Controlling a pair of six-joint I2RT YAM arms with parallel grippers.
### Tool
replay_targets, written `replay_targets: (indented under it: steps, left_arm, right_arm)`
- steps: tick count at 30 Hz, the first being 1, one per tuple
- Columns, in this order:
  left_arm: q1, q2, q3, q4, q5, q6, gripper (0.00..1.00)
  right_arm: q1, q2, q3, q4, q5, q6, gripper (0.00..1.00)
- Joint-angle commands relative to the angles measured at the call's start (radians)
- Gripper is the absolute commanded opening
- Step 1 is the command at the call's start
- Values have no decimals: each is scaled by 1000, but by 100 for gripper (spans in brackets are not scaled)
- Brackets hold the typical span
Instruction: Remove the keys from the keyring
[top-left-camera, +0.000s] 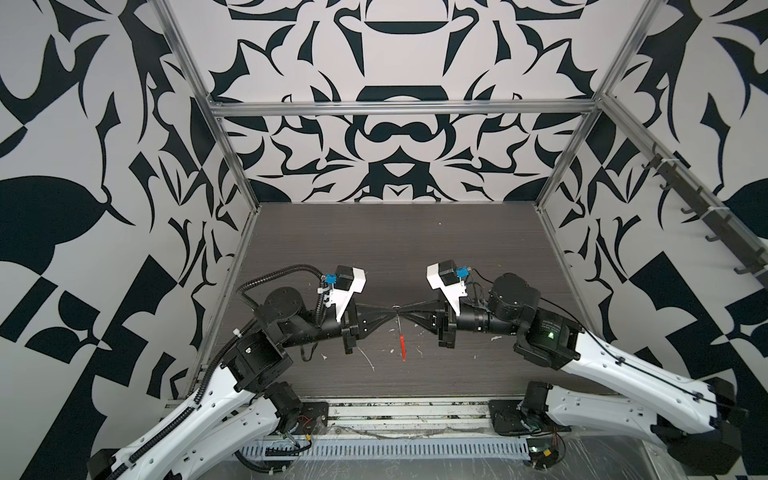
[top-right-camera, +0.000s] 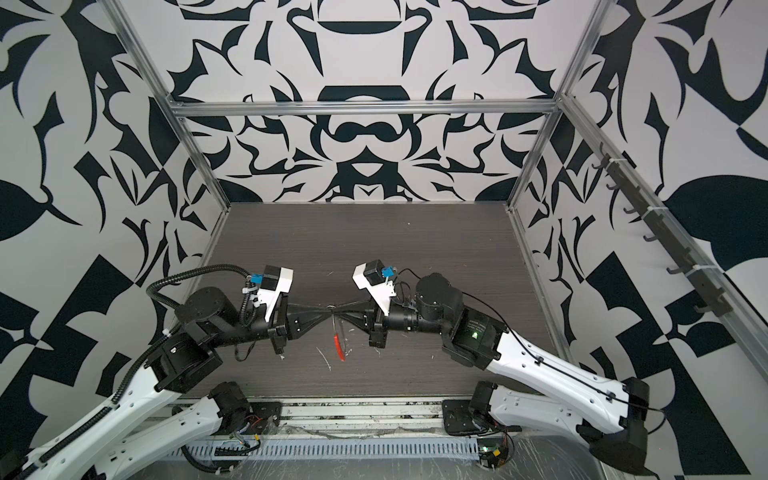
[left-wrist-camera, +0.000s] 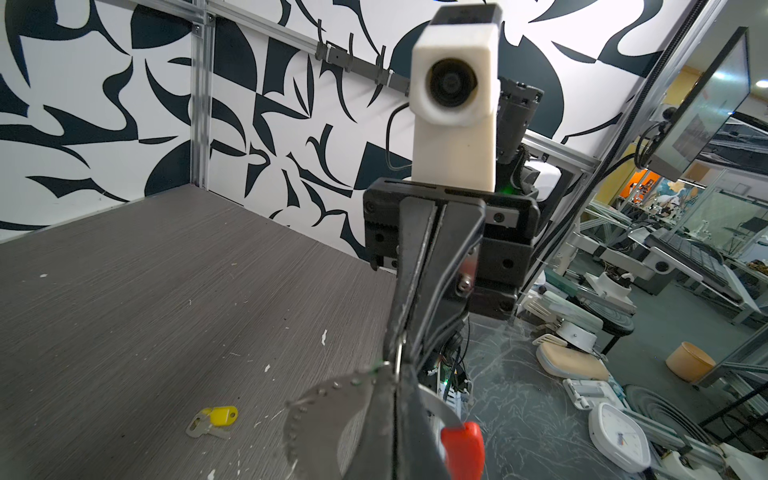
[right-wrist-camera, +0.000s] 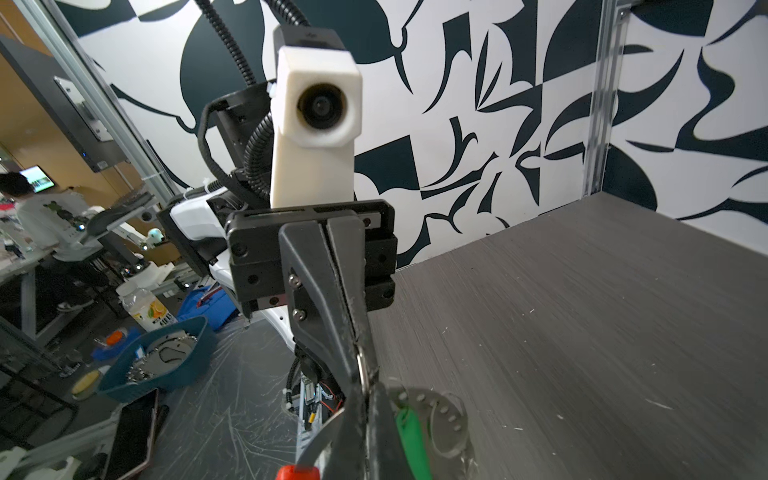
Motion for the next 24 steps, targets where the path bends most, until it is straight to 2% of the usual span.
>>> replay_targets:
  steps: [1,5,6,8,10,12,18,24]
  left_arm:
    - [0,-8,27,40,-5,-11,0]
    - [0,-6,27,32,-9,-21,0]
    - [0,-6,27,28,-11,-24,3]
    - [0,-8,33,7,-17,-29,22]
    - [0,-11,46,-36,-18,-28,32]
    - [0,-16,60,-88,-15,-27,38]
    - [0,7,148,-277,-22,21,39]
    - [0,108,266,-467,-15,98,38]
  right_arm:
    - [5,-5,0,42,-14,-2,0]
    - [6,-7,11,17,-9,-9,0]
    - [5,-7,14,8,-9,-10,0]
    - [5,-7,32,-24,-9,-13,0]
    - [4,-14,52,-75,-8,-31,0]
    - [2,-23,71,-140,-17,-61,0]
    - [-4,23,186,-381,-2,-123,0]
    - [-9,104,306,-574,-31,-160,0]
